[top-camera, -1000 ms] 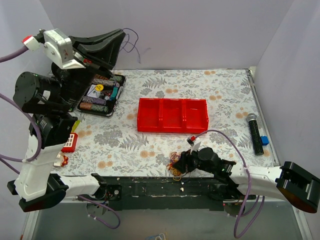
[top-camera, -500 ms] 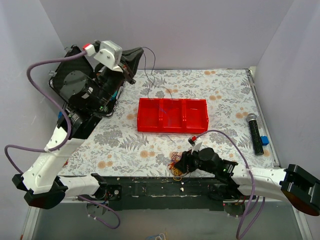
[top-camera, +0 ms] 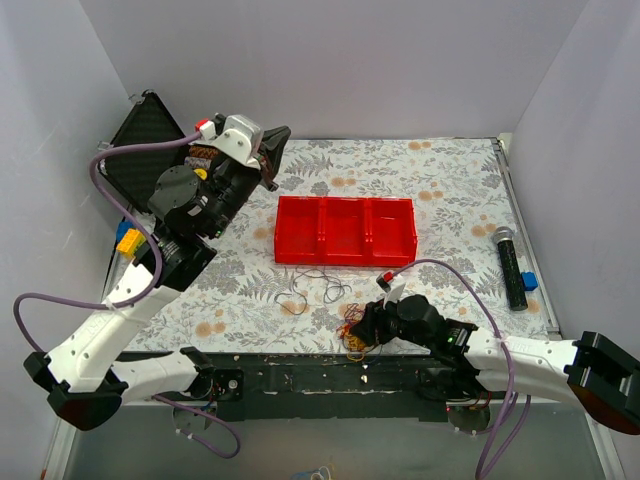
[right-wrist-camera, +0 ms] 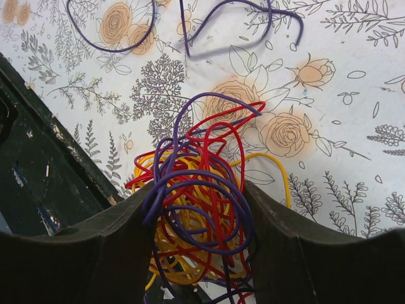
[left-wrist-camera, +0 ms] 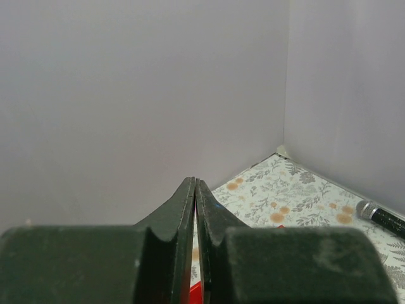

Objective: Untangle the cables

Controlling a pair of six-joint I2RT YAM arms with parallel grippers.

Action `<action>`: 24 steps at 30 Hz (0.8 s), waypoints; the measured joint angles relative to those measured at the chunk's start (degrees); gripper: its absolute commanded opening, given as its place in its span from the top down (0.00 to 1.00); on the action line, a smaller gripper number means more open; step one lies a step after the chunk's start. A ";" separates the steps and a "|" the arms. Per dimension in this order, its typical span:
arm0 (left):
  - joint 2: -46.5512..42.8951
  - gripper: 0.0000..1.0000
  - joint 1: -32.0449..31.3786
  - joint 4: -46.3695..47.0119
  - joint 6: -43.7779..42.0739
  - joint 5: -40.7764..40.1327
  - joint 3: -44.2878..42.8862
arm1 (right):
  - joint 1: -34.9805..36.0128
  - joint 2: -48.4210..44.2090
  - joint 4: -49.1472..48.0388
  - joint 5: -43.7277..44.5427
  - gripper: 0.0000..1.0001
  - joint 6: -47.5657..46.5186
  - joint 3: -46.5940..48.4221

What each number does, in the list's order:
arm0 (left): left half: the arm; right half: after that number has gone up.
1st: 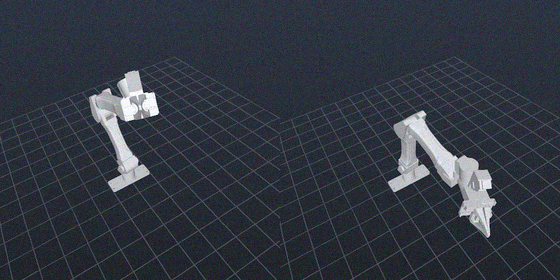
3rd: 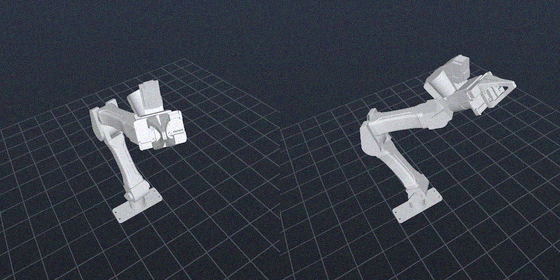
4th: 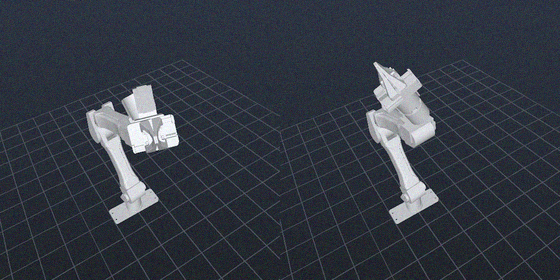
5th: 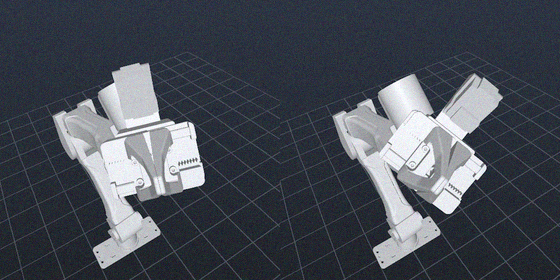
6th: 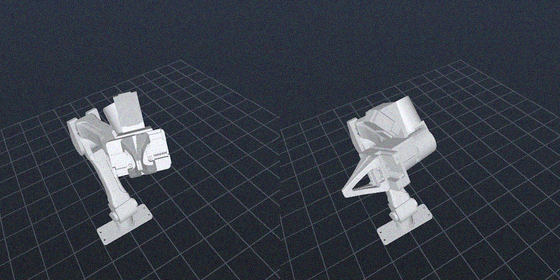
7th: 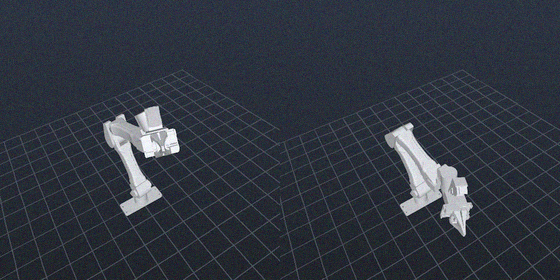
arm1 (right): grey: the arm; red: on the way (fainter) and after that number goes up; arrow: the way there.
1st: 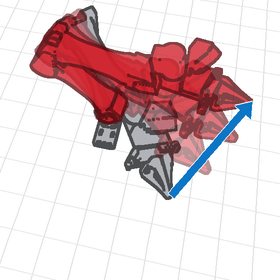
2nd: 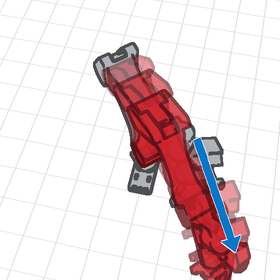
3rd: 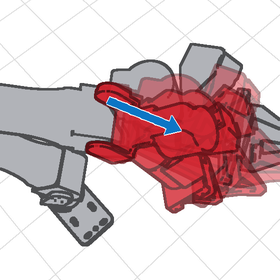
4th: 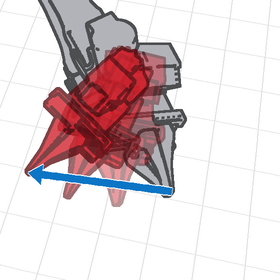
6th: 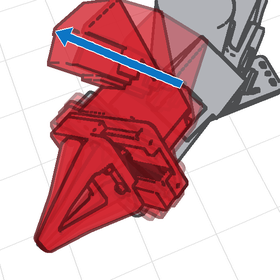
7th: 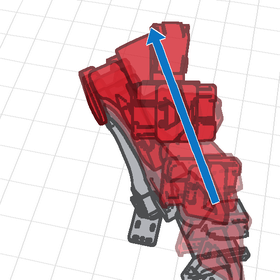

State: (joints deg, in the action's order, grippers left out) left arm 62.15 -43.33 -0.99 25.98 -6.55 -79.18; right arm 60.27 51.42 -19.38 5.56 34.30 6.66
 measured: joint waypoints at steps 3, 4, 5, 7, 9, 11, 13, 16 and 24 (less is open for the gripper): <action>0.35 0.88 0.00 1.40 0.00 -0.09 0.00 | 0.13 0.00 0.00 0.22 0.40 0.00 0.00; 0.44 0.76 0.00 1.62 0.00 -0.07 -0.02 | 0.13 0.00 0.02 0.26 0.40 0.00 0.00; 0.57 0.65 0.00 1.40 -0.24 0.20 0.00 | 0.13 0.00 0.02 0.28 0.40 0.00 0.00; 0.76 0.51 0.09 -0.07 -1.55 2.29 0.07 | 0.13 -0.09 0.17 0.33 0.40 0.00 0.02; 0.72 0.36 0.13 -2.78 -3.10 5.46 1.51 | 0.13 -0.52 0.74 0.48 0.40 -0.02 0.04; 0.33 0.20 0.13 -5.81 -5.11 9.01 5.51 | 0.13 -1.55 1.77 0.61 0.40 -0.02 0.04; 0.09 0.14 0.13 -9.55 -8.00 12.98 11.63 | 0.13 -2.80 2.93 0.83 0.41 0.00 0.04; 0.94 0.09 0.13 -15.78 -12.87 18.43 21.81 | 0.13 -5.14 4.39 1.22 0.41 0.02 0.00; 8.72 0.02 0.09 -22.67 -28.26 28.20 29.53 | 0.13 -10.25 7.54 1.95 0.41 0.20 -0.87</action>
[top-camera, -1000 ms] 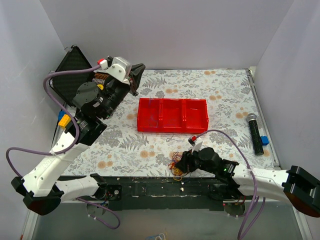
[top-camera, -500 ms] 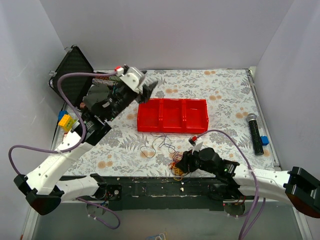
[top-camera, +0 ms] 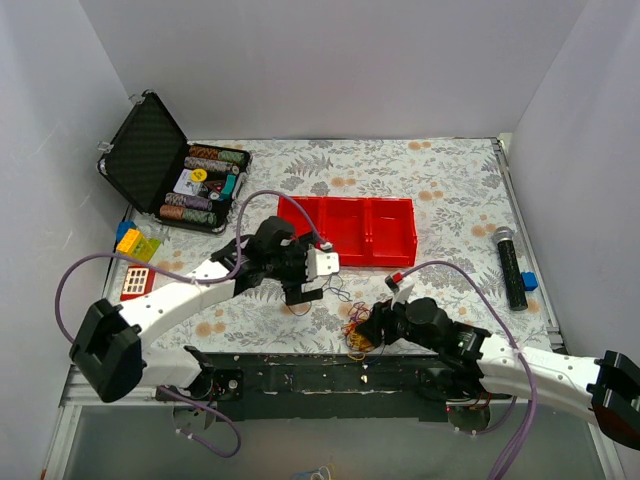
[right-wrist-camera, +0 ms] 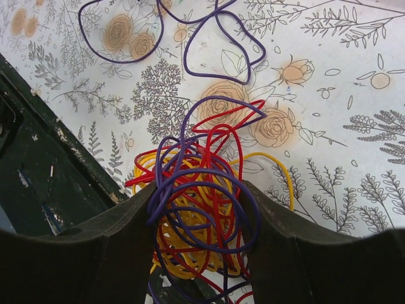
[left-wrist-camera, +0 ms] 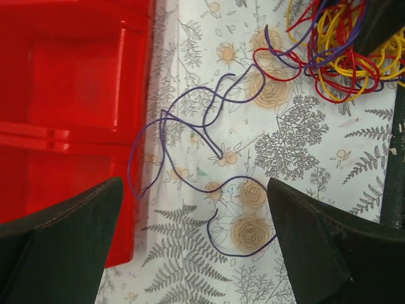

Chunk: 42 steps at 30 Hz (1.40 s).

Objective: Untangle the cables

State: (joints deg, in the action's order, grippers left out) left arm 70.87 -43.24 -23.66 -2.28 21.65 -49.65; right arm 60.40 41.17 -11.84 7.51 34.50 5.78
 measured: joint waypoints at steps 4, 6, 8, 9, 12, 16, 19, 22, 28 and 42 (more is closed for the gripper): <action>7.21 0.04 -0.02 0.15 -0.87 2.54 -1.77 | 0.00 -1.07 0.79 0.07 0.41 0.09 -0.07; 10.80 0.05 -0.02 0.39 -0.20 3.54 -2.99 | 0.00 -1.73 1.01 0.04 0.41 0.17 -0.35; 13.03 0.06 -0.11 1.16 0.46 4.37 -3.34 | 0.00 -2.36 1.01 0.02 0.41 0.31 -0.94; 13.84 0.08 -0.13 1.51 1.11 4.66 -3.34 | 0.00 -2.82 1.01 0.02 0.41 0.44 -1.44; 15.56 0.19 -0.46 2.75 3.10 5.27 -3.37 | 0.00 -3.85 1.05 -0.11 0.41 0.76 -2.38; 17.38 0.27 -0.76 4.39 5.22 5.84 -3.89 | 0.00 -4.63 1.05 -0.15 0.41 0.94 -2.62; 18.53 0.34 -0.76 5.53 6.19 5.81 -4.26 | 0.00 -4.79 1.05 -0.20 0.41 0.92 -2.62; 20.11 0.37 -0.76 6.56 6.47 5.73 -4.44 | 0.00 -4.81 1.05 -0.20 0.41 0.90 -2.62; 22.14 0.68 -1.03 8.17 6.27 4.57 -4.31 | 0.00 -4.85 1.05 -0.22 0.42 0.87 -2.62; 17.27 1.00 -1.14 6.62 10.21 1.55 -7.17 | 0.00 -6.23 1.86 -0.42 0.45 0.63 -2.62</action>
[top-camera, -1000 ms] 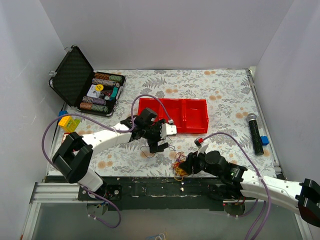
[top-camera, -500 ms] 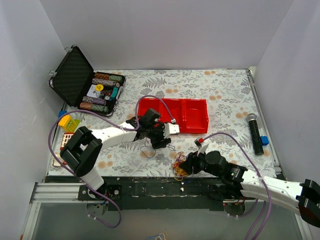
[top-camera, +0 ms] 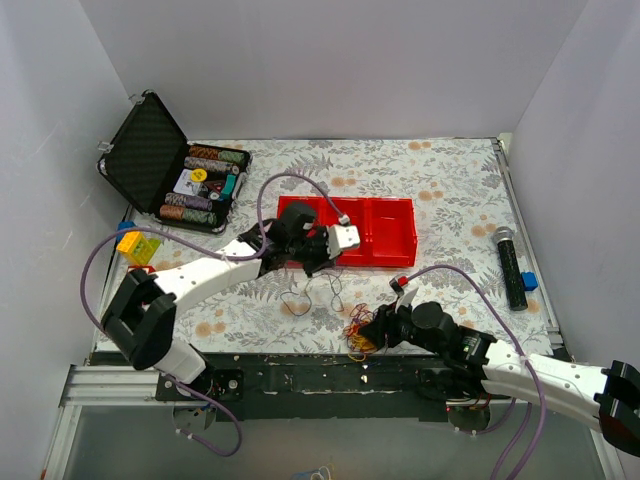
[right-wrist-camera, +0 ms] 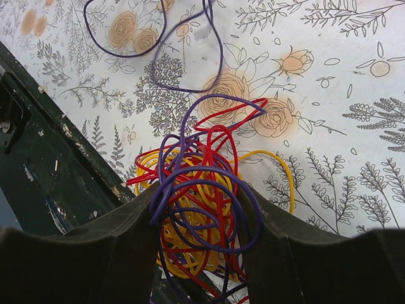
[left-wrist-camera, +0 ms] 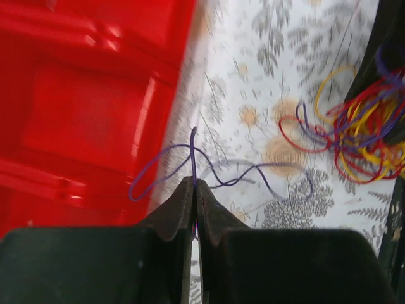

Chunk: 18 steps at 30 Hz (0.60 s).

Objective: Untangle the cables

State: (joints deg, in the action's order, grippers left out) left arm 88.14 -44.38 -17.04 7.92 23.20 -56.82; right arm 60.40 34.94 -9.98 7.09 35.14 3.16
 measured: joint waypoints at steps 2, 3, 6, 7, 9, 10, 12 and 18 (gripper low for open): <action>-2.97 1.00 0.35 -0.81 1.77 -0.35 -3.10 | 0.00 0.13 -0.02 -0.04 0.45 0.02 0.00; -4.46 1.00 0.63 -1.03 2.69 -0.35 -5.07 | 0.00 0.37 -0.07 -0.13 0.45 0.02 0.00; -8.17 1.00 2.27 -1.03 5.07 -0.44 -11.10 | 0.00 1.22 -0.57 -0.42 0.46 0.04 0.00; -9.22 1.00 3.19 -0.92 5.86 -0.46 -12.79 | 0.00 1.66 -0.81 -0.63 0.46 0.09 0.00; -11.13 1.00 5.33 -0.37 7.26 -0.76 -15.04 | 0.00 2.21 -1.14 -0.94 0.46 0.24 0.00; -11.91 1.00 6.34 0.09 7.78 -1.16 -15.63 | 0.00 2.43 -1.33 -1.11 0.46 0.31 0.00; -13.20 1.00 8.17 1.86 8.70 -2.54 -15.91 | 0.00 2.62 -1.62 -1.29 0.46 0.39 0.00; -13.94 1.00 11.54 8.63 9.51 -7.85 -15.93 | 0.00 2.56 -1.70 -1.46 0.46 0.55 -0.02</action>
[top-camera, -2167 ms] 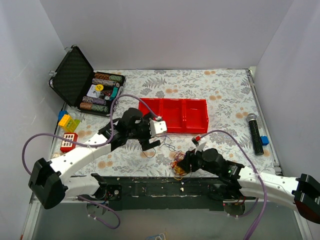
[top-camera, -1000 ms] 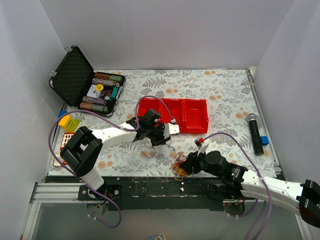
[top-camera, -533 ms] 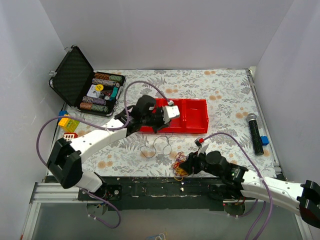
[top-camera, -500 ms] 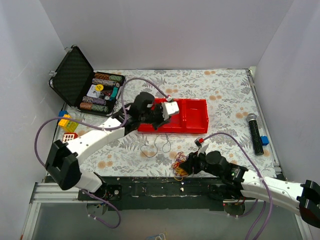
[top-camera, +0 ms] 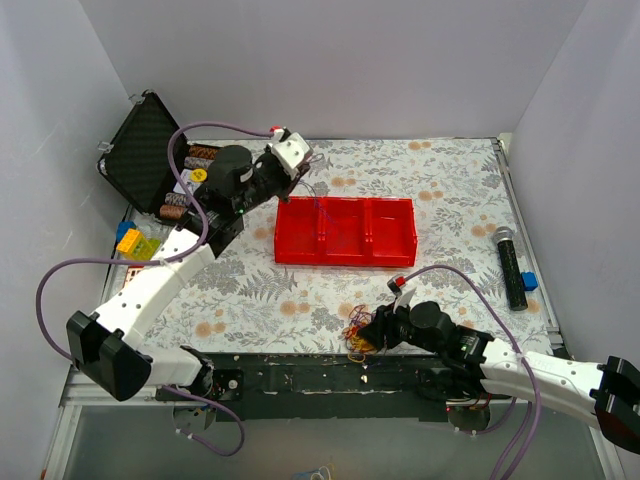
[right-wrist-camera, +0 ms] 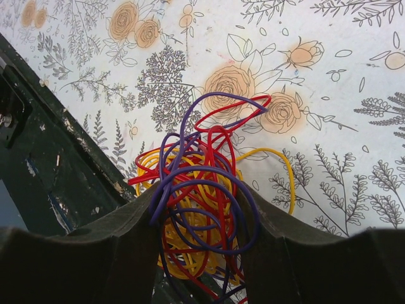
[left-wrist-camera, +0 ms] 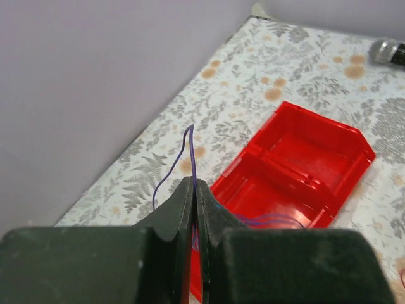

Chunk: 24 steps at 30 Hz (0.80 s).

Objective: Untangle the cables

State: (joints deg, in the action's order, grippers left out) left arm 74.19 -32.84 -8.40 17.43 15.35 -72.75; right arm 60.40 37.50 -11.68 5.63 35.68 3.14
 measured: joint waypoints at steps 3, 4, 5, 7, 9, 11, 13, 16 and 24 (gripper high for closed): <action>0.33 1.00 1.27 1.88 0.02 -1.18 -1.44 | 0.00 0.00 0.02 -0.02 0.46 0.02 0.00; 0.55 1.00 1.55 2.49 0.11 -1.36 -2.29 | 0.00 0.00 0.04 -0.02 0.46 0.02 0.00; 0.83 1.00 1.70 3.02 0.17 -1.44 -3.34 | 0.00 -0.02 0.07 -0.02 0.46 0.04 0.00; 1.36 1.00 1.81 4.33 0.37 -1.44 -5.57 | 0.00 -0.04 0.15 -0.02 0.46 0.04 0.00; 1.51 1.00 1.81 5.42 0.44 -1.44 -6.97 | 0.00 -0.04 0.20 -0.02 0.46 0.04 0.00; 1.51 1.00 1.84 6.60 0.52 -1.44 -7.78 | 0.00 -0.04 0.24 -0.02 0.46 0.07 0.00; 1.51 1.00 1.84 7.50 0.59 -1.42 -8.00 | 0.00 -0.04 0.24 -0.02 0.46 0.07 0.00; 1.88 1.00 1.84 8.37 0.85 -1.44 -8.15 | 0.00 -0.04 0.26 -0.02 0.47 0.09 0.00; 2.19 1.00 1.92 10.25 0.94 -1.70 -6.14 | 0.00 -0.48 0.85 -0.02 0.47 0.15 0.00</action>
State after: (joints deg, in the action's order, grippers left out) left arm 76.38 -30.92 1.85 18.37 13.65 -78.89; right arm 60.40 37.01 -10.83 5.61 35.83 3.14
